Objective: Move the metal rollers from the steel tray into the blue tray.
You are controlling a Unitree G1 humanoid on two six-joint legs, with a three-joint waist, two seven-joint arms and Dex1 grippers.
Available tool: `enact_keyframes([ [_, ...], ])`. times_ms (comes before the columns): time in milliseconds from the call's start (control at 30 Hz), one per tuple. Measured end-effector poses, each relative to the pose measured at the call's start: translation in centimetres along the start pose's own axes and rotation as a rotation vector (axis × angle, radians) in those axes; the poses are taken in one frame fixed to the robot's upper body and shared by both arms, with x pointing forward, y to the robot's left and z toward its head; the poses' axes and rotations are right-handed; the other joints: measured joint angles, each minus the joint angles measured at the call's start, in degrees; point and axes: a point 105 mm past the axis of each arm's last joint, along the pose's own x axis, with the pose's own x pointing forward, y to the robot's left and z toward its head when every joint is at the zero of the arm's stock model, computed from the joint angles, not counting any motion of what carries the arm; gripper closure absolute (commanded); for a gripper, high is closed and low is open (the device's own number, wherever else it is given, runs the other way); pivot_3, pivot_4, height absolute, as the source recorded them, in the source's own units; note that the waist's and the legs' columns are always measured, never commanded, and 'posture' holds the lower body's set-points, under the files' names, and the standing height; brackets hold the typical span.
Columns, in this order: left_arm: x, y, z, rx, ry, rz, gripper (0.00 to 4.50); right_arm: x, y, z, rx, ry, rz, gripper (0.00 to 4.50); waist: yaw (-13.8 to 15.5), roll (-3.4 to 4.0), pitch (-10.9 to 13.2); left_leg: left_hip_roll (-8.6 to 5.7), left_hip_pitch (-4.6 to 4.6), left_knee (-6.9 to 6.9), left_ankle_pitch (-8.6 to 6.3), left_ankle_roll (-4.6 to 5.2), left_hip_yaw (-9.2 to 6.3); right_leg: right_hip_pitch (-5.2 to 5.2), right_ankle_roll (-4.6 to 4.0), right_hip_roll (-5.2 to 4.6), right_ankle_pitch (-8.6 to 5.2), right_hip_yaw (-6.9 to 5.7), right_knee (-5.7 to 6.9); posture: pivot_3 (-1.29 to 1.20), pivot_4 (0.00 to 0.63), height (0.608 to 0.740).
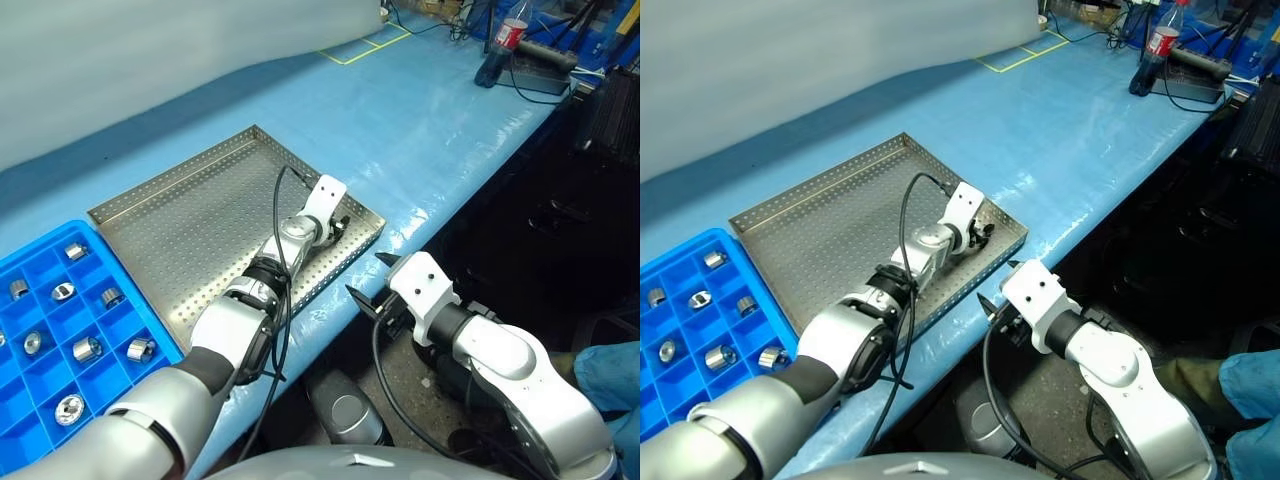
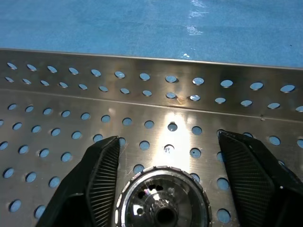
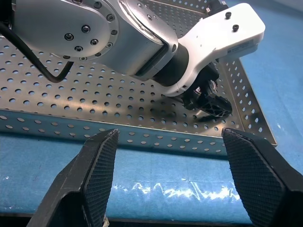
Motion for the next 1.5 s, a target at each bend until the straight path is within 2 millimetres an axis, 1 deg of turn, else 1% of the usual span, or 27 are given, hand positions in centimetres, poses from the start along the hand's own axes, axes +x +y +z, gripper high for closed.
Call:
enact_keyframes([
  [67, 0.0, 0.0, 0.0, 0.000, 0.002, -0.002, 2.67, 0.0, 0.0, 0.0, 0.001, 0.000, -0.002, 0.80, -0.10, 0.00, 0.00, 0.00, 0.04, 0.00, -0.04, 0.05, 0.02, 0.17, 0.05, -0.04, 0.02, 0.00, -0.11, -0.62, 0.150, 0.740],
  [267, -0.1, 0.3, 0.0, -0.009, -0.003, 0.001, 2.67, 0.3, -0.1, 0.0, 0.000, -0.007, 0.001, 0.80, -0.08, 0.00, 0.00, -0.04, 0.07, 0.02, -0.04, 0.06, 0.04, 0.21, 0.11, -0.07, 0.06, 0.01, -0.13, -0.60, 0.150, 0.740],
  [300, -0.1, 0.4, 0.0, -0.014, -0.005, 0.002, 2.75, 0.4, -0.1, -0.1, 0.000, -0.005, 0.003, 0.80, -0.07, 0.00, 0.00, -0.04, 0.07, 0.02, -0.04, 0.06, 0.04, 0.21, 0.11, -0.08, 0.06, 0.01, -0.13, -0.59, 0.150, 0.740],
  [367, -0.1, 0.4, 0.1, -0.030, -0.010, -0.004, 2.75, 0.6, -0.1, -0.2, -0.002, -0.002, 0.004, 0.80, -0.01, 0.00, 0.00, -0.05, 0.07, 0.02, -0.04, 0.06, 0.03, 0.20, 0.11, -0.08, 0.06, 0.02, -0.13, -0.59, 0.150, 0.740],
  [467, -0.4, 0.7, 0.3, -0.111, -0.043, -0.035, 2.75, 0.8, -0.1, 0.1, -0.013, -0.017, 0.012, 0.80, 0.04, 0.01, 0.01, -0.06, 0.06, 0.02, -0.04, 0.06, 0.06, 0.15, 0.12, -0.10, 0.07, 0.04, -0.12, -0.57, 0.150, 0.740],
  [533, -0.9, 1.1, 0.9, -0.180, -0.085, -0.072, 2.75, 1.2, 0.0, 0.4, 0.016, -0.044, 0.019, 0.80, 0.34, 0.01, 0.01, -0.05, 0.07, 0.02, -0.04, 0.06, 0.06, 0.12, 0.12, -0.10, 0.07, 0.04, -0.09, -0.55, 0.150, 0.740],
  [600, -1.9, 1.8, 2.2, -0.235, -0.143, -0.122, 2.75, 1.8, -0.1, 1.2, 0.113, -0.117, 0.017, 0.80, 0.62, 0.04, 0.03, -0.05, 0.02, 0.01, -0.03, 0.06, 0.07, 0.11, 0.11, -0.09, 0.08, 0.08, -0.05, -0.51, 0.150, 0.740],
  [633, -2.5, 2.1, 2.9, -0.246, -0.167, -0.146, 2.75, 2.0, -0.2, 1.5, 0.133, -0.141, 0.021, 0.80, 0.75, 0.05, 0.03, -0.04, 0.03, 0.01, -0.03, 0.06, 0.10, 0.11, 0.12, -0.09, 0.08, 0.12, -0.04, -0.48, 0.150, 0.740],
  [667, -3.8, 2.6, 3.9, -0.254, -0.213, -0.184, 2.75, 2.2, -0.4, 2.0, 0.141, -0.169, 0.025, 0.80, 1.13, 0.08, 0.04, -0.05, 0.04, 0.01, -0.04, 0.06, 0.11, 0.11, 0.12, -0.09, 0.09, 0.15, -0.05, -0.46, 0.150, 0.740],
  [700, -4.8, 3.2, 4.4, -0.253, -0.233, -0.198, 2.75, 2.3, -0.7, 2.1, 0.147, -0.178, 0.031, 0.80, 1.67, 0.08, 0.03, -0.05, 0.09, 0.02, -0.03, 0.07, 0.08, 0.11, 0.12, -0.09, 0.10, 0.12, -0.05, -0.44, 0.150, 0.740],
  [733, -5.5, 3.6, 4.7, -0.247, -0.245, -0.204, 2.75, 2.4, -0.8, 2.2, 0.152, -0.183, 0.035, 0.80, 2.18, 0.09, 0.03, -0.04, 0.26, 0.03, -0.03, 0.07, 0.09, 0.08, 0.12, -0.09, 0.11, 0.13, -0.04, -0.41, 0.150, 0.740],
  [767, -7.1, 4.9, 4.7, -0.230, -0.252, -0.190, 2.75, 2.6, -0.6, 2.4, 0.167, -0.203, 0.077, 0.80, 2.55, 0.10, 0.04, -0.03, 0.31, 0.01, -0.03, 0.07, 0.10, 0.05, 0.11, -0.05, 0.11, 0.20, 0.02, -0.38, 0.150, 0.740],
  [800, -8.3, 5.8, 4.6, -0.217, -0.250, -0.174, 2.75, 2.7, -0.4, 2.6, 0.178, -0.215, 0.104, 0.80, 3.23, 0.13, 0.04, -0.02, 0.33, 0.00, -0.03, 0.07, 0.08, 0.07, 0.09, -0.01, 0.12, 0.22, 0.04, -0.35, 0.150, 0.740],
  [833, -10.3, 7.1, 4.3, -0.179, -0.256, -0.139, 2.75, 3.1, -0.2, 3.0, 0.189, -0.237, 0.145, 0.80, 3.96, 0.13, 0.05, 0.04, 0.42, -0.04, -0.03, 0.07, 0.11, 0.05, 0.08, 0.06, 0.12, 0.32, 0.07, -0.32, 0.150, 0.740],
  [867, -11.4, 7.8, 4.0, -0.163, -0.255, -0.121, 2.75, 3.3, -0.2, 3.2, 0.191, -0.247, 0.154, 0.80, 4.73, 0.15, 0.06, 0.05, 0.45, -0.04, -0.03, 0.06, 0.09, 0.08, 0.06, 0.07, 0.13, 0.33, 0.09, -0.31, 0.150, 0.740],
  [900, -13.5, 8.8, 3.5, -0.108, -0.249, -0.073, 2.75, 3.9, -0.6, 3.5, 0.194, -0.260, 0.157, 0.80, 5.78, 0.16, 0.06, 0.05, 0.52, -0.06, -0.03, 0.05, 0.10, 0.07, 0.03, 0.07, 0.14, 0.34, 0.13, -0.28, 0.150, 0.740],
  [1000, -16.7, 10.0, 2.6, -0.046, -0.233, 0.034, 2.75, 4.8, -1.4, 3.6, 0.193, -0.265, 0.145, 0.80, 10.45, 0.19, 0.08, 0.02, 0.52, -0.06, -0.03, 0.05, 0.06, 0.08, -0.22, -0.02, 0.27, 0.24, 0.08, -0.21, 0.150, 0.740],
  [1033, -18.1, 10.6, 2.1, -0.043, -0.225, 0.108, 2.75, 5.1, -1.3, 3.7, 0.190, -0.269, 0.161, 0.80, 12.17, 0.20, 0.08, 0.02, 0.51, -0.07, -0.04, 0.04, 0.05, 0.07, -0.28, -0.04, 0.29, 0.23, 0.03, -0.19, 0.150, 0.740],
  [1067, -19.1, 11.2, 1.5, -0.058, -0.212, 0.171, 2.75, 5.2, -1.1, 3.7, 0.186, -0.271, 0.174, 0.80, 14.22, 0.20, 0.09, 0.01, 0.46, -0.08, -0.06, 0.02, 0.02, 0.04, -0.39, -0.08, 0.31, 0.16, 0.02, -0.16, 0.150, 0.740],
  [1100, -20.0, 11.8, 1.0, -0.067, -0.200, 0.220, 2.75, 5.5, -1.0, 3.8, 0.184, -0.274, 0.186, 0.80, 15.58, 0.20, 0.08, -0.01, 0.36, -0.08, -0.06, 0.03, -0.06, -0.03, -0.41, -0.12, 0.32, 0.04, 0.00, -0.15, 0.150, 0.740],
  [1133, -21.5, 12.2, 0.1, -0.075, -0.181, 0.277, 2.75, 5.9, -0.8, 4.1, 0.182, -0.280, 0.198, 0.80, 16.99, 0.23, 0.06, -0.01, 0.15, -0.07, -0.10, -0.01, -0.06, -0.28, -0.49, -0.17, 0.35, -0.02, 0.02, -0.12, 0.150, 0.740],
  [1200, -23.7, 12.3, -1.2, -0.095, -0.145, 0.348, 2.75, 6.4, -0.9, 3.9, 0.187, -0.273, 0.198, 0.80, 19.93, 0.25, 0.05, -0.08, -0.41, -0.03, -0.10, -0.04, -0.11, -0.83, -0.56, -0.30, 0.39, -0.17, 0.09, -0.09, 0.150, 0.740],
  [1233, -24.7, 12.2, -1.9, -0.105, -0.125, 0.381, 2.75, 6.8, -1.1, 3.8, 0.188, -0.266, 0.194, 0.80, 21.23, 0.26, 0.05, -0.09, -0.49, -0.03, -0.10, -0.07, -0.11, -0.90, -0.61, -0.35, 0.37, -0.23, 0.09, -0.07, 0.150, 0.740],
  [1267, -25.5, 12.2, -2.4, -0.113, -0.106, 0.415, 2.75, 7.0, -1.3, 3.6, 0.185, -0.255, 0.190, 0.80, 23.37, 0.26, 0.05, -0.11, -0.53, -0.03, -0.09, -0.14, -0.16, -0.93, -0.70, -0.42, 0.32, -0.36, 0.10, -0.06, 0.150, 0.740],
  [1333, -26.6, 12.1, -3.0, -0.138, -0.096, 0.466, 2.75, 7.4, -1.3, 3.7, 0.176, -0.256, 0.198, 0.80, 26.49, 0.28, 0.05, -0.14, -0.62, -0.04, -0.06, -0.21, -0.21, -0.99, -0.72, -0.47, 0.31, -0.47, 0.06, -0.04, 0.150, 0.740],
  [1433, -27.0, 11.7, -4.0, -0.173, -0.069, 0.493, 2.75, 7.7, -0.8, 4.4, 0.161, -0.274, 0.229, 0.80, 30.29, 0.27, 0.04, -0.19, -0.64, -0.01, -0.07, -0.19, -0.27, -0.94, -0.75, -0.57, 0.30, -0.62, 0.03, -0.03, 0.150, 0.740],
  [1500, -27.1, 11.8, -4.6, -0.190, -0.050, 0.515, 2.75, 7.8, -0.7, 4.5, 0.156, -0.278, 0.236, 0.80, 32.23, 0.25, 0.03, -0.20, -0.63, 0.05, -0.10, -0.14, -0.32, -0.85, -0.79, -0.61, 0.33, -0.76, 0.02, -0.03, 0.150, 0.740],
])
